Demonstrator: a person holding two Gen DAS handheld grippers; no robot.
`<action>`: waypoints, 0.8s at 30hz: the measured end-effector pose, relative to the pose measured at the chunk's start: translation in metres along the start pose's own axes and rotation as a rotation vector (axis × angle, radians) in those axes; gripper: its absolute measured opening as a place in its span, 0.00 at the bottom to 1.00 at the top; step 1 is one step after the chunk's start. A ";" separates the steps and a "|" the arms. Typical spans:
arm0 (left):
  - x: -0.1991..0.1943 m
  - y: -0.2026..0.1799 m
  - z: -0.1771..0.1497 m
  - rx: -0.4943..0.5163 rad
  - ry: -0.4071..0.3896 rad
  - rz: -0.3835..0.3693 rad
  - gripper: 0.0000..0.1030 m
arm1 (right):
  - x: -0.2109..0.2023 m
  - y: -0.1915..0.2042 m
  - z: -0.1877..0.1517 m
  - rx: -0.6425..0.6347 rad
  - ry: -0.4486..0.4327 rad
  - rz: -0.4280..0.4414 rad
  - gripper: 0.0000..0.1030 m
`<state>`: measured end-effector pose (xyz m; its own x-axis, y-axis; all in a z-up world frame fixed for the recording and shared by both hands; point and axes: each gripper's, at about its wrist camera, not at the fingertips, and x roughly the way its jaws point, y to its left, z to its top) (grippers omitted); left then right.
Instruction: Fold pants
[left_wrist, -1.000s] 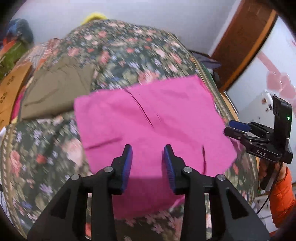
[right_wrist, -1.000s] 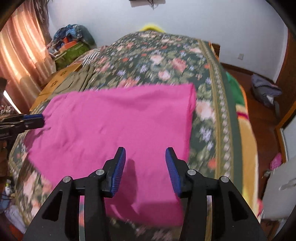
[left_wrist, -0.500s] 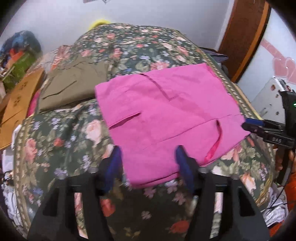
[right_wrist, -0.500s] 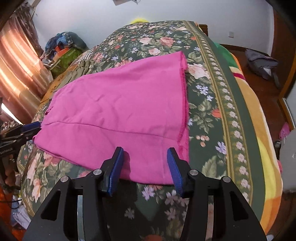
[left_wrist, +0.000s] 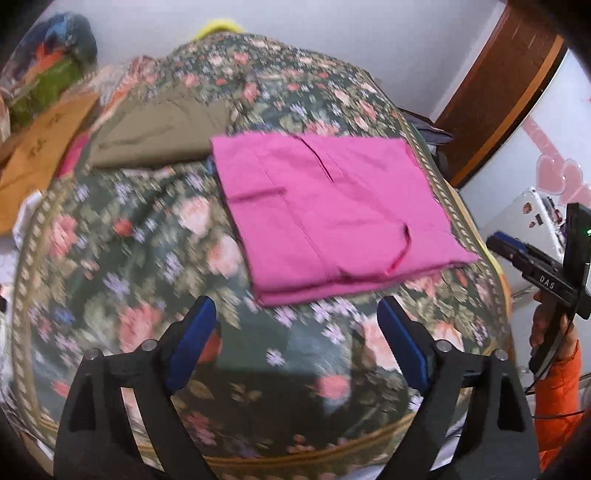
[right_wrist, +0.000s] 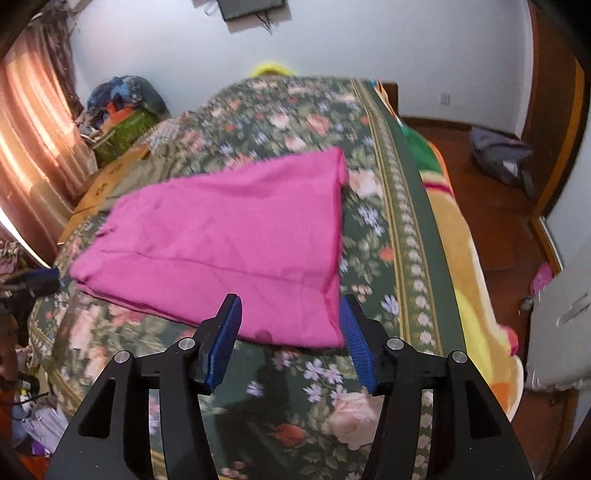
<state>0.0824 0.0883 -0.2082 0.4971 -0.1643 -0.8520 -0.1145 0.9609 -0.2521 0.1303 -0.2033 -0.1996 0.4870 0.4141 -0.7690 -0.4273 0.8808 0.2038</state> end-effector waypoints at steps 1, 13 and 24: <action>0.004 -0.002 -0.003 -0.009 0.015 -0.017 0.87 | -0.003 0.006 0.002 -0.017 -0.018 0.003 0.51; 0.036 -0.012 -0.003 -0.085 0.010 -0.112 0.98 | 0.028 0.051 0.012 -0.146 -0.037 0.025 0.51; 0.045 0.006 0.030 -0.198 -0.029 -0.188 0.97 | 0.056 0.044 0.007 -0.117 0.078 0.069 0.52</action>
<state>0.1297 0.0937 -0.2345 0.5494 -0.3270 -0.7689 -0.1825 0.8511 -0.4923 0.1440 -0.1400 -0.2296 0.3948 0.4492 -0.8015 -0.5458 0.8164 0.1887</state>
